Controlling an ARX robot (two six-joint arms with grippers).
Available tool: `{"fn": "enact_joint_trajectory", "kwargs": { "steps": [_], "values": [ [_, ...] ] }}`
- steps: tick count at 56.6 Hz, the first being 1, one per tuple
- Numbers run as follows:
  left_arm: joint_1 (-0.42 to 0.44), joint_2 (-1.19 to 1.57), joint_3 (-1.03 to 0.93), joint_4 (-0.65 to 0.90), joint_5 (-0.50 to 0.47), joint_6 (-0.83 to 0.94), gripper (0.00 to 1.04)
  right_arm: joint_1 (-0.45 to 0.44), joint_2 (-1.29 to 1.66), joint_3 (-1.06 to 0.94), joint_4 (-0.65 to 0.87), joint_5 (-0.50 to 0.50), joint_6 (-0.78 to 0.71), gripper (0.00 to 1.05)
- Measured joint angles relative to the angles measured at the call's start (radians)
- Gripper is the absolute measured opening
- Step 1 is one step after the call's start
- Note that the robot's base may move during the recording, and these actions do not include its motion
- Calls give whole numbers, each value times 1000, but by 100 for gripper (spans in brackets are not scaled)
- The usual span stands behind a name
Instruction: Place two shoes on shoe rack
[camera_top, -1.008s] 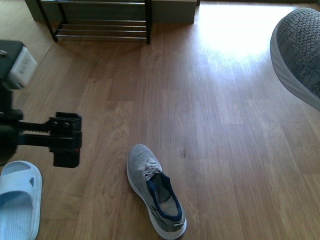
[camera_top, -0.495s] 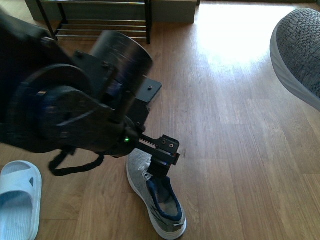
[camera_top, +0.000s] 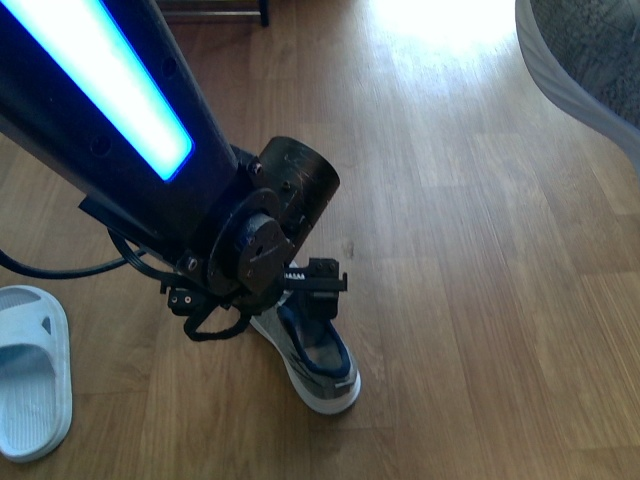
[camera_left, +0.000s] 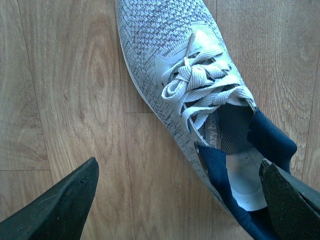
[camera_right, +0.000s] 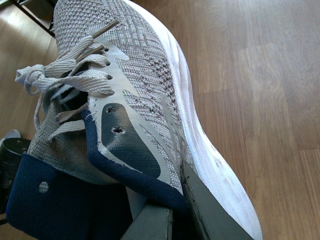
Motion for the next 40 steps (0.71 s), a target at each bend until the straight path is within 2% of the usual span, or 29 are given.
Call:
{"fn": "enact_joint_trajectory", "kwargs": {
  "steps": [10,40],
  "values": [
    [-19,48,35,-18,-11,-97,95,0,0,0,0,0,0,1],
    [-25,69,34,-14,-53,-161,95,0,0,0,0,0,0,1]
  ]
}}
